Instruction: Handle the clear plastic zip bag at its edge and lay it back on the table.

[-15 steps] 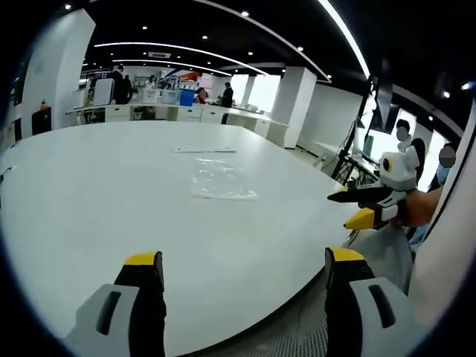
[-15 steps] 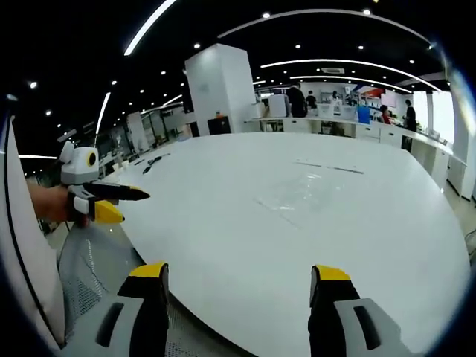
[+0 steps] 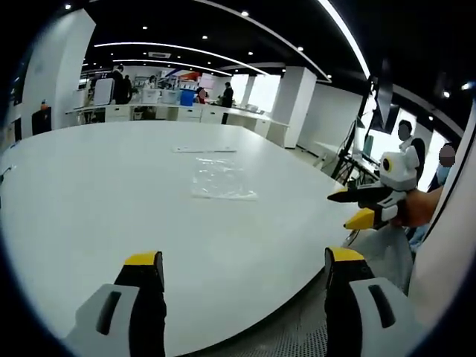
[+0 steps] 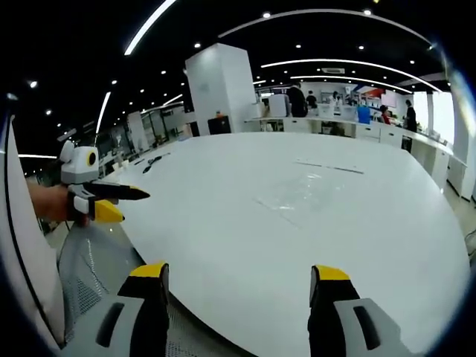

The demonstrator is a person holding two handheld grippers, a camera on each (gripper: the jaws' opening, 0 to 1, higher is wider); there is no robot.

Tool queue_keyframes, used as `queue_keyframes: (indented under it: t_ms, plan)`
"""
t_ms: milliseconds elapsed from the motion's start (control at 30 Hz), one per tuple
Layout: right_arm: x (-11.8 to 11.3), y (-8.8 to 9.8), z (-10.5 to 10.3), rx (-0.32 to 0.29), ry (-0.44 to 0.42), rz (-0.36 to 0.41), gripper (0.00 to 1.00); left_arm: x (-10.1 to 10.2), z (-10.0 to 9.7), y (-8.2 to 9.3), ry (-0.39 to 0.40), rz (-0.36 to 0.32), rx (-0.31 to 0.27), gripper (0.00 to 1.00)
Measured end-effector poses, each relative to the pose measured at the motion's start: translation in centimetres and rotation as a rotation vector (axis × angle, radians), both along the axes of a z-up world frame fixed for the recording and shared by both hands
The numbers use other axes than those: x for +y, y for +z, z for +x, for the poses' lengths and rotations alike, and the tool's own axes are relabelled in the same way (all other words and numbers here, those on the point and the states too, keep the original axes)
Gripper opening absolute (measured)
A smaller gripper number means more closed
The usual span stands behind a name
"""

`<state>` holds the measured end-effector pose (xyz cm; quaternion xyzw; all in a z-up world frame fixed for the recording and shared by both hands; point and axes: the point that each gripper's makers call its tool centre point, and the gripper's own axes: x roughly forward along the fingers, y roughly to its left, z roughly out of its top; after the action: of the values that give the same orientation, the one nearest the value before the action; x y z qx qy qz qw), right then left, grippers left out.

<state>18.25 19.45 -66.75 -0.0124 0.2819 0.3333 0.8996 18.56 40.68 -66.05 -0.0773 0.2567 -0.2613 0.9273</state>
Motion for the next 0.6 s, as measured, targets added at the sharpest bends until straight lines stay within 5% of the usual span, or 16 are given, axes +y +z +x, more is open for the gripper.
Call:
queue_keyframes:
  t_ms: [600]
  plan:
    - [-0.22, -0.34, 0.17, 0.001, 0.005, -0.006, 0.77, -0.03, -0.12, 0.05, 0.002, 0.002, 0.005, 0.87]
